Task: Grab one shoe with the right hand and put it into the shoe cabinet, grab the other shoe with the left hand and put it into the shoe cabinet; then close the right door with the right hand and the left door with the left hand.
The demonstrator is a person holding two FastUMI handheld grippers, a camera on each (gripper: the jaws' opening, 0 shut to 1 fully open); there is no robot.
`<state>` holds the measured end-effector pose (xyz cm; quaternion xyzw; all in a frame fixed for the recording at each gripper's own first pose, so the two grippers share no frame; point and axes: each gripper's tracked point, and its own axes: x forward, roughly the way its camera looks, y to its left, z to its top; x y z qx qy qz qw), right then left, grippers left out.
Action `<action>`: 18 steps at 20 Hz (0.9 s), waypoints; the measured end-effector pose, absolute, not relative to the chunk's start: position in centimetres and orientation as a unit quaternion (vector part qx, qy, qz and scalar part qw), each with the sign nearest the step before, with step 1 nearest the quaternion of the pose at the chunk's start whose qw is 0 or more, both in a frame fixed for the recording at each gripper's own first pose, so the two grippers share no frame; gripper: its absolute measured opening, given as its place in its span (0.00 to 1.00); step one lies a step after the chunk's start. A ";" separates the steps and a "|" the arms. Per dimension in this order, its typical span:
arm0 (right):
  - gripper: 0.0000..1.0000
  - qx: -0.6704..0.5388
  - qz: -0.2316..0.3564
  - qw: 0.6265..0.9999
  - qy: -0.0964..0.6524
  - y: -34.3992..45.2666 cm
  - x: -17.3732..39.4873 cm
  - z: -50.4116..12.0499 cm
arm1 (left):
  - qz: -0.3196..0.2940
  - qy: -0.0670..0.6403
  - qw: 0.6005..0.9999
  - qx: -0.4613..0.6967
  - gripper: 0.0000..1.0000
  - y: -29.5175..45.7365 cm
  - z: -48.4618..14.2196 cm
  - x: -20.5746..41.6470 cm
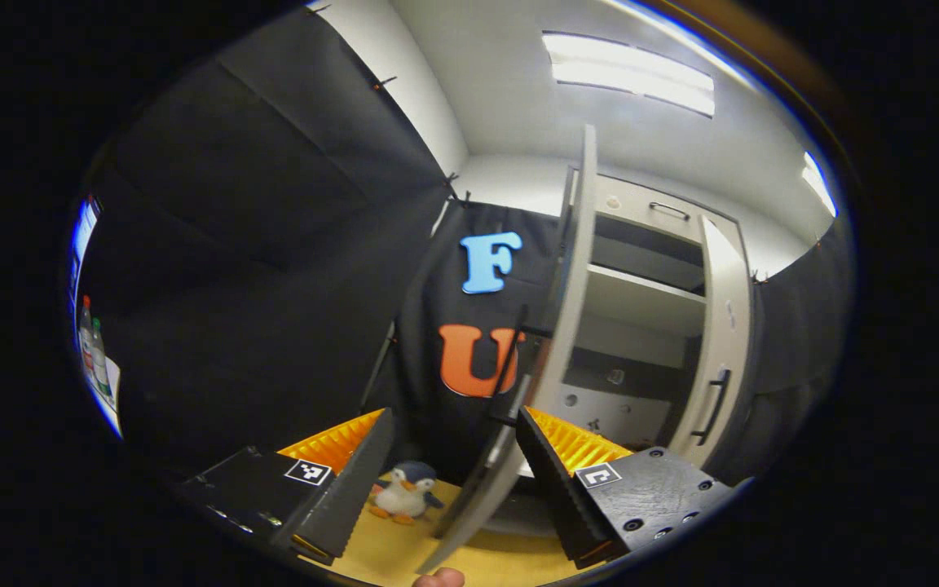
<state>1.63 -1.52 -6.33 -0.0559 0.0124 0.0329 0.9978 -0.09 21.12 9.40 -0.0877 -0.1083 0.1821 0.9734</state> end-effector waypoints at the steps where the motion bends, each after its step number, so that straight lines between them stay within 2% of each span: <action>1: 0.99 -0.057 0.035 0.998 0.014 -1.4 1.7 -6.4 | 0.190 -0.112 0.972 -0.083 0.92 22.4 9.6 0.5; 8: 0.98 -0.069 0.019 0.997 0.018 -2.2 2.2 -6.5 | 0.182 -0.095 0.973 -0.103 0.93 25.4 9.4 6.3; 18: 0.99 -0.045 0.029 0.998 0.017 -1.6 3.4 -5.9 | 0.193 -0.090 0.969 -0.128 0.93 25.6 9.0 6.7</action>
